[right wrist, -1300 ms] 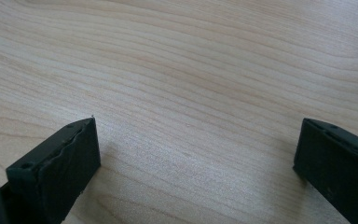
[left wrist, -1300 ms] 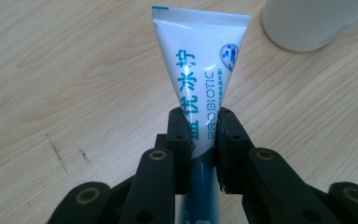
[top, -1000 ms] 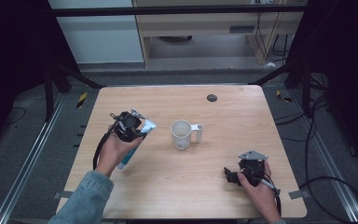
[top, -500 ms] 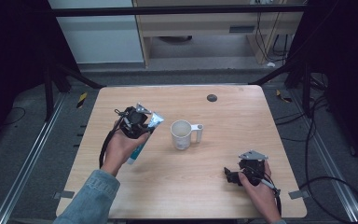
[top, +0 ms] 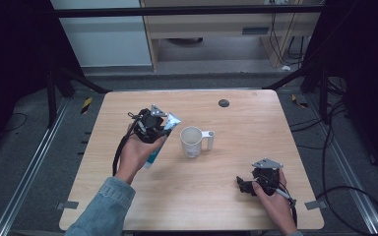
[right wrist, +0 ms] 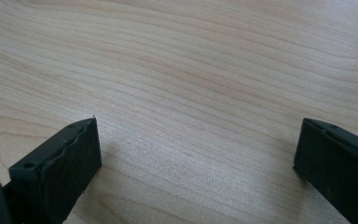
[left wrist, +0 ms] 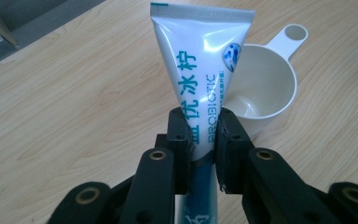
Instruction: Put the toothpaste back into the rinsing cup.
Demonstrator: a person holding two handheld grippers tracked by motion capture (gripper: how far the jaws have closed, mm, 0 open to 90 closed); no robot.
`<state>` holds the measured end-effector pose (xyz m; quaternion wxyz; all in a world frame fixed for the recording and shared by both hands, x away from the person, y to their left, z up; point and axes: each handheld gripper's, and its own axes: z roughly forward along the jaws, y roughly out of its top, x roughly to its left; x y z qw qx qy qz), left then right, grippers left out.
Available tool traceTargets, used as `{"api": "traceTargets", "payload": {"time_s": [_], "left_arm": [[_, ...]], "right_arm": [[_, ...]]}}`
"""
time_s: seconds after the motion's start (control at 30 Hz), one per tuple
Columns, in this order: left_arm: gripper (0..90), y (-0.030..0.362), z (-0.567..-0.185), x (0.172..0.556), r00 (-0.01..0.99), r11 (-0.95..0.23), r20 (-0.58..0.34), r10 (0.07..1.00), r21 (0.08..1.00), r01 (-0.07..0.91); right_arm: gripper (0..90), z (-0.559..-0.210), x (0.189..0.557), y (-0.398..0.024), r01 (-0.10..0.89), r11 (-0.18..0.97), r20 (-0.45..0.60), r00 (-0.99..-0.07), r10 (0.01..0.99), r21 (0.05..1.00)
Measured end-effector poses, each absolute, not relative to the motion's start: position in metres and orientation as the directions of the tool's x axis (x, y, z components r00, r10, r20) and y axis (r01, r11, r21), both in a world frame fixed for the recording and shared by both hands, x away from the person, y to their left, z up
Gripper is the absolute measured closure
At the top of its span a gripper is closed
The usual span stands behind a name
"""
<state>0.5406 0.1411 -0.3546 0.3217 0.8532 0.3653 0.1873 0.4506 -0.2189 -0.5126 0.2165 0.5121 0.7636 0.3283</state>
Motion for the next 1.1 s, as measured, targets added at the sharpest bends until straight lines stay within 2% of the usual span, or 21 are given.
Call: {"api": "traceTargets", "payload": {"time_s": [1.1], "left_arm": [[77.6, 0.105, -0.316, 0.540, 0.667, -0.502, 0.110, 0.737, 0.750, 0.431]], "right_arm": [[0.7, -0.513, 0.451, -0.219, 0.639, 0.262, 0.004, -0.383, 0.924, 0.723]]}}
